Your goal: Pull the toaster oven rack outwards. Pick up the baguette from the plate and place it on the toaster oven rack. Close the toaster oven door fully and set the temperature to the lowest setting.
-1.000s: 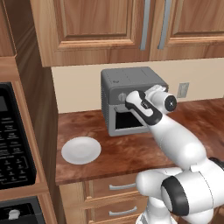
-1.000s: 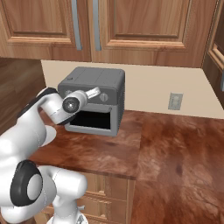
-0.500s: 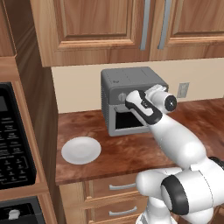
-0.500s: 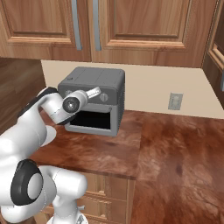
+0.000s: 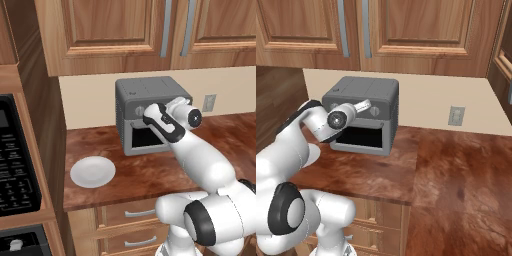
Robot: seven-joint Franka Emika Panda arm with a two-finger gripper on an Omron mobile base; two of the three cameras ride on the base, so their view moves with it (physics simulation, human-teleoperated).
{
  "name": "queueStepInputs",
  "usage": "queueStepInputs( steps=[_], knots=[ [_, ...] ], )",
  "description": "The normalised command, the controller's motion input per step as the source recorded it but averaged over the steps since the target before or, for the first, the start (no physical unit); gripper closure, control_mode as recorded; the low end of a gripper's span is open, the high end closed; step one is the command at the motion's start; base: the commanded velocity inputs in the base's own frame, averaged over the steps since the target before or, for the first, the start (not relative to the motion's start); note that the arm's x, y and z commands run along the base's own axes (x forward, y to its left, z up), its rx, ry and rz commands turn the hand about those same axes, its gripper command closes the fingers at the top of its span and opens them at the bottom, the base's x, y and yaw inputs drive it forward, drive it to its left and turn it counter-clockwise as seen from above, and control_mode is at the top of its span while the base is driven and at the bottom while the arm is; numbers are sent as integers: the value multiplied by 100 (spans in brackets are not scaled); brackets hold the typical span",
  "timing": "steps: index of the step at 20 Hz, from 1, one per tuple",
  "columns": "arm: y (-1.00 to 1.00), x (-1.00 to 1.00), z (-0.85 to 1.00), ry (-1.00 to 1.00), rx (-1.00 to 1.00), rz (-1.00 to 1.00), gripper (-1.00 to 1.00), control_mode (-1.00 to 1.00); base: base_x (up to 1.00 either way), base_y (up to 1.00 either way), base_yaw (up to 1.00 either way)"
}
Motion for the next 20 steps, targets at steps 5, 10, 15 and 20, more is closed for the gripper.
queueStepInputs(
  steps=[5,10,15,20],
  knots=[
    [0,0,0,0,0,0,-100,-100,0,0,0],
    [0,0,0,0,0,0,-100,-100,0,0,0],
    [0,0,0,0,0,0,-100,-100,0,0,0],
    [0,0,0,0,0,0,-100,-100,0,0,0]
  ],
)
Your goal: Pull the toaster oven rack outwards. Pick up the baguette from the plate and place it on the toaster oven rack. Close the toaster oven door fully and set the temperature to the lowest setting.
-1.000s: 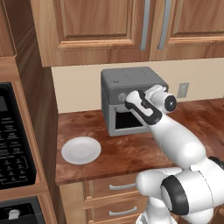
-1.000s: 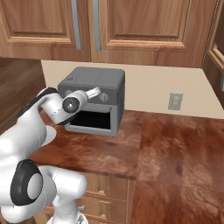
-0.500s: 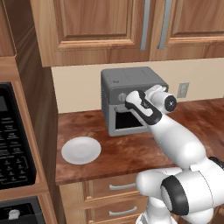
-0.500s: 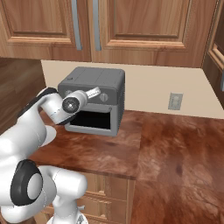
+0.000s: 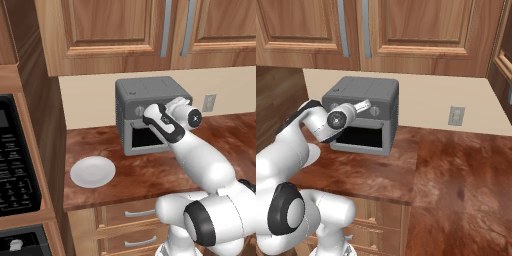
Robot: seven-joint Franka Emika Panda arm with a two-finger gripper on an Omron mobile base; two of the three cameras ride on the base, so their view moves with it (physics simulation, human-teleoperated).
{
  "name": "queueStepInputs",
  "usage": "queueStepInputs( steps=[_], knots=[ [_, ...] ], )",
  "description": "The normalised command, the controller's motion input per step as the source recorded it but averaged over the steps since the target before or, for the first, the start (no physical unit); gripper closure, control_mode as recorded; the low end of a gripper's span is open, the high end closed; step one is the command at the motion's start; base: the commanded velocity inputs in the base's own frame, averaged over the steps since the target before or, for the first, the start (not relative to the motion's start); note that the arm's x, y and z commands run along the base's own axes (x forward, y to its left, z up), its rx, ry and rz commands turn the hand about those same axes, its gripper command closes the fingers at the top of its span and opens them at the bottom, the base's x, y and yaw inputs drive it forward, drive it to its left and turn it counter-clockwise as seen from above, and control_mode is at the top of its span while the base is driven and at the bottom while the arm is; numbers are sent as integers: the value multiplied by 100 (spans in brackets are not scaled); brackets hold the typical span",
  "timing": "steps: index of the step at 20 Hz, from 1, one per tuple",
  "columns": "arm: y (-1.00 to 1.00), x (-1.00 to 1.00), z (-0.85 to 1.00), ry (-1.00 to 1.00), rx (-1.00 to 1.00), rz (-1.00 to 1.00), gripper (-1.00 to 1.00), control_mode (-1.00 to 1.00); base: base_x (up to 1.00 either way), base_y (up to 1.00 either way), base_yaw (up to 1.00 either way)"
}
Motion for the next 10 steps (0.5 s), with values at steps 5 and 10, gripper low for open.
queueStepInputs(
  steps=[5,10],
  knots=[
    [0,0,0,0,0,0,-100,-100,0,0,0],
    [0,0,0,0,0,0,-100,-100,0,0,0]
  ],
)
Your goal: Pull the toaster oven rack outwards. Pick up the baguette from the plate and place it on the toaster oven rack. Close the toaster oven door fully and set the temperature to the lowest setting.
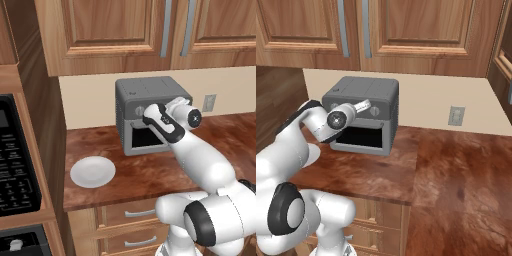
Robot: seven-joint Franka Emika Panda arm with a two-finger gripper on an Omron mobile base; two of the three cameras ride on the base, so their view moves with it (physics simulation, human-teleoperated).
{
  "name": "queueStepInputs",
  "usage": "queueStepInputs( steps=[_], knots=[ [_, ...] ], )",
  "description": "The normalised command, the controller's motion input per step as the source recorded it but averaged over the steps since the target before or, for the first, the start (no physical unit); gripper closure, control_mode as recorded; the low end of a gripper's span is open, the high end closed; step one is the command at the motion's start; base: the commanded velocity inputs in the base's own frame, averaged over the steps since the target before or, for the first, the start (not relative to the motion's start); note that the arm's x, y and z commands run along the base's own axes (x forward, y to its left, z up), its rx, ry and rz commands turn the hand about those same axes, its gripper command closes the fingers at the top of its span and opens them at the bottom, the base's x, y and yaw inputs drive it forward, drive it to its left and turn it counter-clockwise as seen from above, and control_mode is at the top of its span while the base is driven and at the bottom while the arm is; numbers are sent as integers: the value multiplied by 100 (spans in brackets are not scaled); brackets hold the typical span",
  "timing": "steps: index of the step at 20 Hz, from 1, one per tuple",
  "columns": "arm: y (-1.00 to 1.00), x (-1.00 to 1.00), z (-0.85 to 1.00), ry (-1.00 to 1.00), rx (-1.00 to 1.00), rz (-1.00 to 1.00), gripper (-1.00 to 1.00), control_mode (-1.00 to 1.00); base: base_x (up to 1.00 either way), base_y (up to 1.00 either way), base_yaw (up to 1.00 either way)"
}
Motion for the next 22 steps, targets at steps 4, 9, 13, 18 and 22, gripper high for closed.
queueStepInputs(
  steps=[4,9,13,18,22],
  knots=[
    [0,0,0,0,0,0,-100,-100,0,0,0],
    [0,0,0,0,0,0,-100,-100,0,0,0],
    [-19,0,0,0,0,0,-100,-100,0,0,0],
    [-1,0,0,0,0,0,-100,-100,0,0,0],
    [0,0,0,0,0,0,-100,-100,0,0,0]
  ],
)
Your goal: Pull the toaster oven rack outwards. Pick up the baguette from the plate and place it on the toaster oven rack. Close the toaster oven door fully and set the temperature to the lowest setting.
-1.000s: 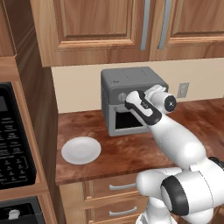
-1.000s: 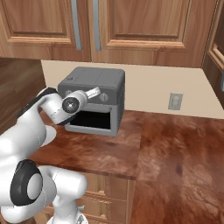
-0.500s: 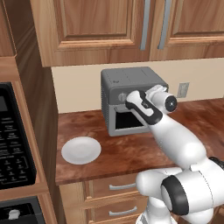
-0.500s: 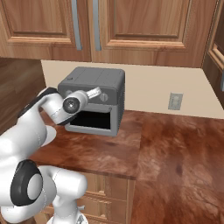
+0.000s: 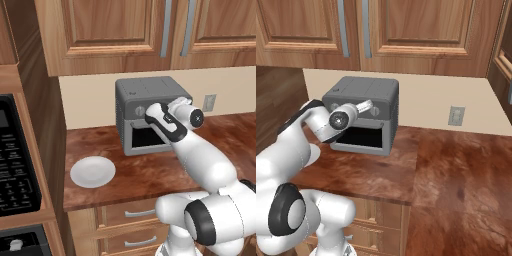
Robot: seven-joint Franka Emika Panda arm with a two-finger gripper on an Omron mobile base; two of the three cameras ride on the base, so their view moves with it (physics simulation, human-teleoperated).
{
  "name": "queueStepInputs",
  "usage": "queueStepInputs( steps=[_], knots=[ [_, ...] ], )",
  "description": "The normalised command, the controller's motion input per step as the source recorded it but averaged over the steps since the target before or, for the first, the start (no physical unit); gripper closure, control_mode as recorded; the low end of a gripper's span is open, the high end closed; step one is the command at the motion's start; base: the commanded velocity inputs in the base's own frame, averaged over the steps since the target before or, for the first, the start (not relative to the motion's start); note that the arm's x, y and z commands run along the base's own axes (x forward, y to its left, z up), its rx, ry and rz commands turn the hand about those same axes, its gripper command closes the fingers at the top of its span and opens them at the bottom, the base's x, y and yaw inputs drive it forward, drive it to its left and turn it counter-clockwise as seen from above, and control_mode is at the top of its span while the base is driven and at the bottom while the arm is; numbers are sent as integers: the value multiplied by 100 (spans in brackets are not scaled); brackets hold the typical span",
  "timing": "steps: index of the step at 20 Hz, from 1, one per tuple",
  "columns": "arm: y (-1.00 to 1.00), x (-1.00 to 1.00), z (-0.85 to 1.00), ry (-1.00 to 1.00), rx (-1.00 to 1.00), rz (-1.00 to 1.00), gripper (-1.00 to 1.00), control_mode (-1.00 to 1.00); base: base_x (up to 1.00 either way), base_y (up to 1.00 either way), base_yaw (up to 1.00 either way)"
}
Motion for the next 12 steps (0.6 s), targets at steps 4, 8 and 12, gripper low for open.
queueStepInputs(
  steps=[4,8,12],
  knots=[
    [1,0,-8,0,-3,0,-100,-100,0,0,0],
    [4,0,-9,0,-4,0,-100,-100,0,0,0],
    [0,0,0,0,0,0,-100,-100,0,0,0]
  ],
)
